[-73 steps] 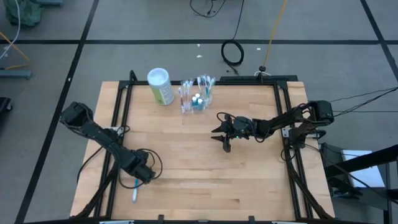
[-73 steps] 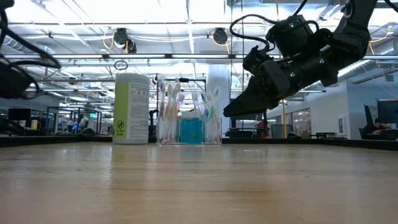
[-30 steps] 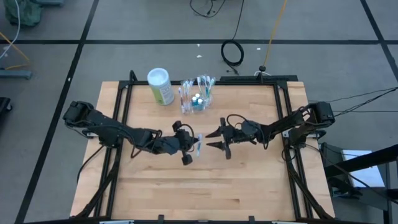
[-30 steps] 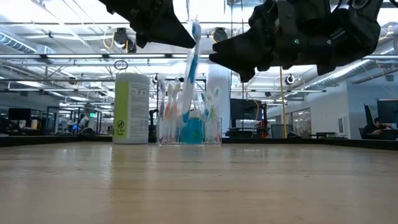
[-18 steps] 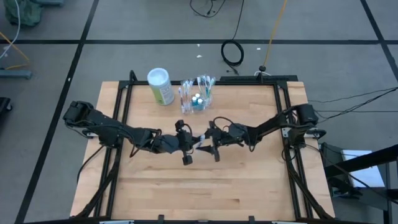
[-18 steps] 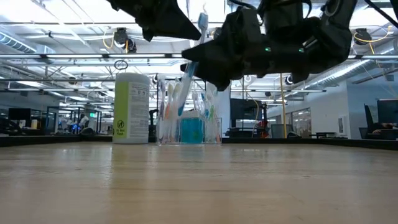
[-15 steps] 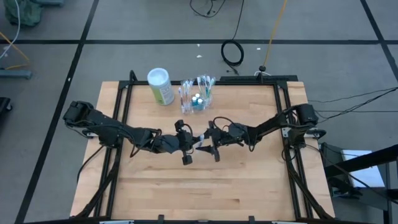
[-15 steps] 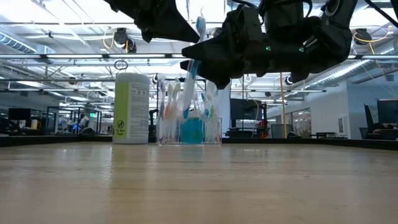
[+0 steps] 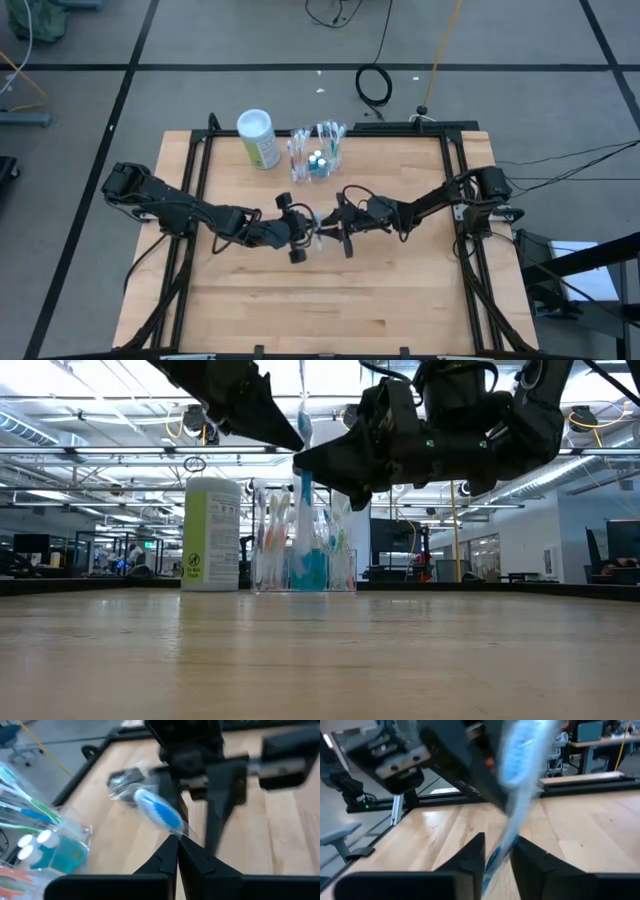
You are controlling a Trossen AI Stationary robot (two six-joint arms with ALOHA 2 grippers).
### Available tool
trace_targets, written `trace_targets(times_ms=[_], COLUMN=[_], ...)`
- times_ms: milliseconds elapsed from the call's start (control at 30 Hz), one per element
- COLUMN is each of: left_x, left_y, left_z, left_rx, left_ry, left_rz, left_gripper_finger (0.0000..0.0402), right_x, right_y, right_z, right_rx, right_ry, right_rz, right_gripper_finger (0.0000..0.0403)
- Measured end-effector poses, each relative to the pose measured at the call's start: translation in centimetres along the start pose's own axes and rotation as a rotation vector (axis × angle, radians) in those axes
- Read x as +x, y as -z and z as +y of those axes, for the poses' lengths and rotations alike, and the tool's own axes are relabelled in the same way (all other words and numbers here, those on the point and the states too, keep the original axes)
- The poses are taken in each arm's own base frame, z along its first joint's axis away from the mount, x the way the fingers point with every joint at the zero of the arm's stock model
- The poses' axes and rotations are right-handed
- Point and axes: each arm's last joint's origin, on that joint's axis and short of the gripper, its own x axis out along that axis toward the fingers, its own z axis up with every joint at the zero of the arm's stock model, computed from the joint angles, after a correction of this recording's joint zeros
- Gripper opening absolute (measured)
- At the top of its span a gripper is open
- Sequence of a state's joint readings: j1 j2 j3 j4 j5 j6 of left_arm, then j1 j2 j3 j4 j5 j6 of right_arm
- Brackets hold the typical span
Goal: Pick & Place toothbrushing station
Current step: Put the blue toothbrush into the transparent organizer
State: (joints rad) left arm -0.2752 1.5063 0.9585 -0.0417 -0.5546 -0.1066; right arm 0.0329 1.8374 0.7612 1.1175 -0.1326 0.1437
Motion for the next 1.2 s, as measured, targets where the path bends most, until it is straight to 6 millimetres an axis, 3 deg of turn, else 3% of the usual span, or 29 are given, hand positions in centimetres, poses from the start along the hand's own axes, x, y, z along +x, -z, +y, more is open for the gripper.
trace_targets(times_ms=[233, 500, 833, 1033, 1200], left_x=[0.0, 0.2, 0.5, -2.8, -6.9], left_y=[0.4, 0.5, 1.0, 0.0, -1.7], left_z=[-0.2, 0.1, 1.2, 3.1, 5.4], left_rx=[-0.016, 0.0, 0.024, -0.035, -0.117], left_ry=[0.064, 0.087, 0.137, 0.104, 0.053], left_rz=[0.044, 0.056, 0.135, 0.215, 0.112], left_gripper_finger=[0.0016, 0.0024, 0.0123, 0.0156, 0.0159], right_x=[-0.1, -0.1, -0.2, -0.6, -2.1], right_y=[0.3, 0.4, 0.6, -0.3, -4.1], right_z=[-0.9, -0.9, -1.3, -2.5, -4.1], right_rx=[0.072, 0.071, 0.063, 0.051, -0.096], right_ry=[0.029, 0.032, 0.05, 0.171, 0.373], right_rz=[0.039, 0.052, 0.069, 0.03, -0.088], right_gripper_finger=[0.0016, 0.0031, 0.0013, 0.0019, 0.0012])
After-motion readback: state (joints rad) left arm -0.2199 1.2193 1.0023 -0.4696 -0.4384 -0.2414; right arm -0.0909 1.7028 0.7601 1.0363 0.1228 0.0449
